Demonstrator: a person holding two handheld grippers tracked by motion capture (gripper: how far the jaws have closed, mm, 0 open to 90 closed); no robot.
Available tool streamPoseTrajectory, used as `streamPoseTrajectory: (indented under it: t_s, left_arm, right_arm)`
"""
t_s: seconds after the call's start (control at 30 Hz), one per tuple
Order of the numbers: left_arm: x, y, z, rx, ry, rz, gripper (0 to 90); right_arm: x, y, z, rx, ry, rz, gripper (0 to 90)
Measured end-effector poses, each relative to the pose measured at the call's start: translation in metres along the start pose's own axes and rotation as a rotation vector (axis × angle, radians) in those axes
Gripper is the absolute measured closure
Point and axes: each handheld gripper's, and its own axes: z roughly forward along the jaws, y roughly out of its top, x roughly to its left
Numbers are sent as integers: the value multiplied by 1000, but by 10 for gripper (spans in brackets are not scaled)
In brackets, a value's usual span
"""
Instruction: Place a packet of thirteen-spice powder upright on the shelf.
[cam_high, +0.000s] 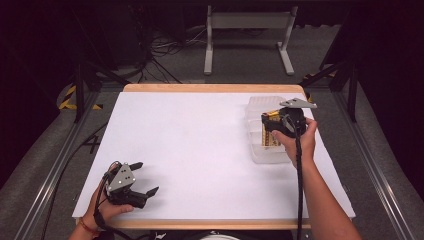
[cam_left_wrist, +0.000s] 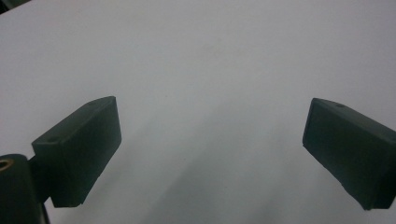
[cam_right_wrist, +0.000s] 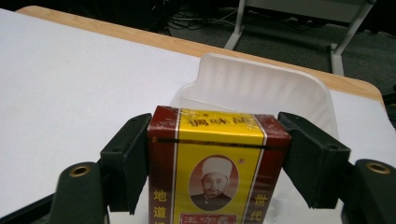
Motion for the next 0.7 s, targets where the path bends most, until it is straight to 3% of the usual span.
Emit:
streamPoseTrajectory:
  t_s: [0.7]
  left_arm:
    - [0,0,0,0,1,-3,52]
  right_arm:
    - [-11,-13,-14,52,-17,-9,315]
